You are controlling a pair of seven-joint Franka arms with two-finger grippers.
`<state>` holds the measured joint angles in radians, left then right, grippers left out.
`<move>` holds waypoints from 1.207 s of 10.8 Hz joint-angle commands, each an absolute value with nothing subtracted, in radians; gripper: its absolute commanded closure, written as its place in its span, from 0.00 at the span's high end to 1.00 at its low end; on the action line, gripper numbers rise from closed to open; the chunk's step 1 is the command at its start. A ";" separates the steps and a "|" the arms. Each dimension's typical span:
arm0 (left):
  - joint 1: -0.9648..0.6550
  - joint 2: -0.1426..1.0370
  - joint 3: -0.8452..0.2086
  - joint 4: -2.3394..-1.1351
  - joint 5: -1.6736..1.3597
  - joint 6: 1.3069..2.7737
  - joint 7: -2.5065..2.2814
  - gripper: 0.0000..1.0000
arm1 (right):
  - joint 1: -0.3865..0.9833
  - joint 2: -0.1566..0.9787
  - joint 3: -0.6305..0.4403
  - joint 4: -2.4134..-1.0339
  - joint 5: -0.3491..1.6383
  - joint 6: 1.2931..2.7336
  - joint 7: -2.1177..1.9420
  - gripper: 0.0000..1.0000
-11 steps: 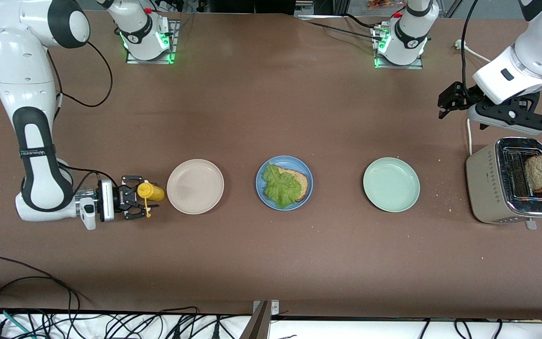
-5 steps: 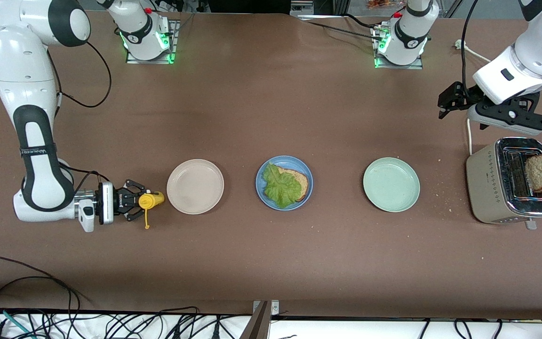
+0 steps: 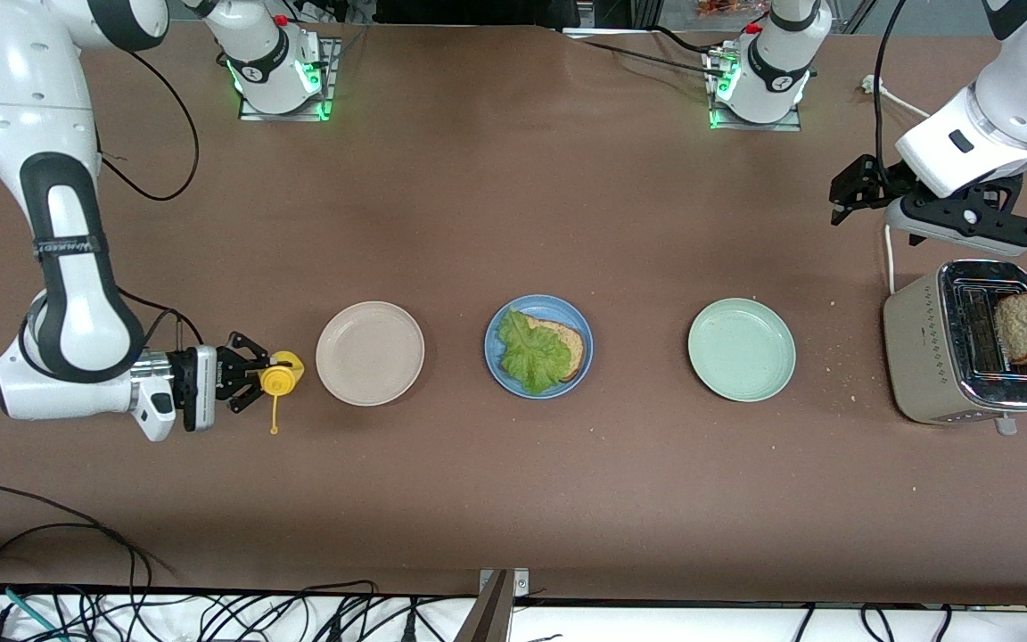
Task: Make sandwich in blue plate with both arms
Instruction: 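Lift the yellow bottle and tilt it with the right gripper, then carry the inverted bottle over the blue plate with the right gripper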
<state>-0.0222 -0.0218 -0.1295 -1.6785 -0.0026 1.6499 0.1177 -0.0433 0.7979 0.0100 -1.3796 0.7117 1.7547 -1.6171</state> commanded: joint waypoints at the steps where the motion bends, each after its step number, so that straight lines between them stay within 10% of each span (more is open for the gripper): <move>1: -0.029 -0.025 -0.124 -1.669 0.005 1.638 0.110 1.00 | 0.069 0.697 0.009 -1.433 0.556 1.778 -1.334 0.00; 13: -0.029 -0.025 -0.124 -1.669 0.005 1.638 0.110 1.00 | 0.581 0.650 -0.127 -1.402 0.043 1.812 -0.657 0.00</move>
